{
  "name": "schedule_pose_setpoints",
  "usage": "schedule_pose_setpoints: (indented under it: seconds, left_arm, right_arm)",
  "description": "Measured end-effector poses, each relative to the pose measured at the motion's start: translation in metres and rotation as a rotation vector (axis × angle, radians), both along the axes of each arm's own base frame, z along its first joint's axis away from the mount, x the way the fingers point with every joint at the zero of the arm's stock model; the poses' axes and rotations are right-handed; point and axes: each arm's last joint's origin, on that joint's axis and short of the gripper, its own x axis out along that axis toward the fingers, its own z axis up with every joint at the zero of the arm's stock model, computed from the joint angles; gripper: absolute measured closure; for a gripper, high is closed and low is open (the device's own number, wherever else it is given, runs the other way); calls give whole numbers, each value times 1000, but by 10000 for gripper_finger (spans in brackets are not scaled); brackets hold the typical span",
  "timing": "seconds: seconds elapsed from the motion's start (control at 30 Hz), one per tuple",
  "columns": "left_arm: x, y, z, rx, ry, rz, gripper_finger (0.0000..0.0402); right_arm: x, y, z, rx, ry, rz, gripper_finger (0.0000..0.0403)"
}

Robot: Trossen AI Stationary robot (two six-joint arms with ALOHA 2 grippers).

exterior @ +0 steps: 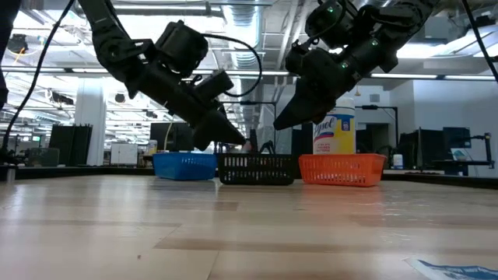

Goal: Pick & Place First Aid Supplies
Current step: Put the towelette pack into the black bin, then put the bandage into the blue container

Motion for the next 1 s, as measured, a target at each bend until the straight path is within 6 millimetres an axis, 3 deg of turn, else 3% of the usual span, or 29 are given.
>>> schedule_pose_setpoints:
  seconds: [0.17,0.3,0.6,0.77,1.0]
  left_arm:
    - [2,-14,2,-7,-10,-84,313]
    - [-1,-26,17,-3,-75,-128,291]
    - [-15,-46,53,-2,-205,-193,284]
    - [-17,-46,57,-1,-220,-191,289]
    - [-17,-43,57,-1,-215,-181,293]
  right_arm:
    - [0,0,0,0,0,0,353]
    - [0,0,0,0,0,0,353]
    - [1,1,1,-19,-11,17,353]
    - [0,34,-1,-61,14,170,342]
    - [-14,89,-10,166,156,208,292]
